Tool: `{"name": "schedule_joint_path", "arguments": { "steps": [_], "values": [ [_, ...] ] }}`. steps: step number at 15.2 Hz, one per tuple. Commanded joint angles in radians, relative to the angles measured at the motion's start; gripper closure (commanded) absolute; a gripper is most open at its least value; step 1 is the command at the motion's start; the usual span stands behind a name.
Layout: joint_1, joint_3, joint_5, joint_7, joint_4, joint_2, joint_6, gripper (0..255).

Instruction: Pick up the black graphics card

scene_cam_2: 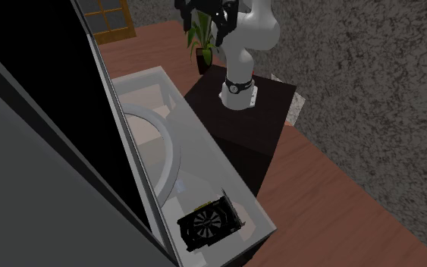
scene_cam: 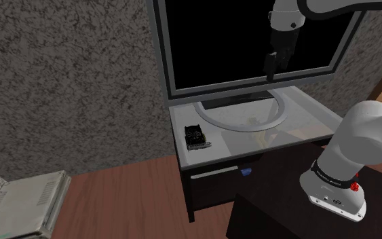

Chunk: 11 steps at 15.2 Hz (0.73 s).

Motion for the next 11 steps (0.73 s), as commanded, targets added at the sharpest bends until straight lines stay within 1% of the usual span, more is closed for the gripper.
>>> {"name": "schedule_joint_path", "arguments": {
  "steps": [1, 6, 11],
  "values": [
    [0.0, 0.0, 0.0, 0.0, 0.0, 0.0, 0.0, 0],
    [0.04, -0.027, -0.003, -0.098, -0.057, 0.12, 0.162, 0],
    [0.078, -0.046, 0.0, -0.196, -0.084, 0.265, 0.319, 0]
  ]
}}
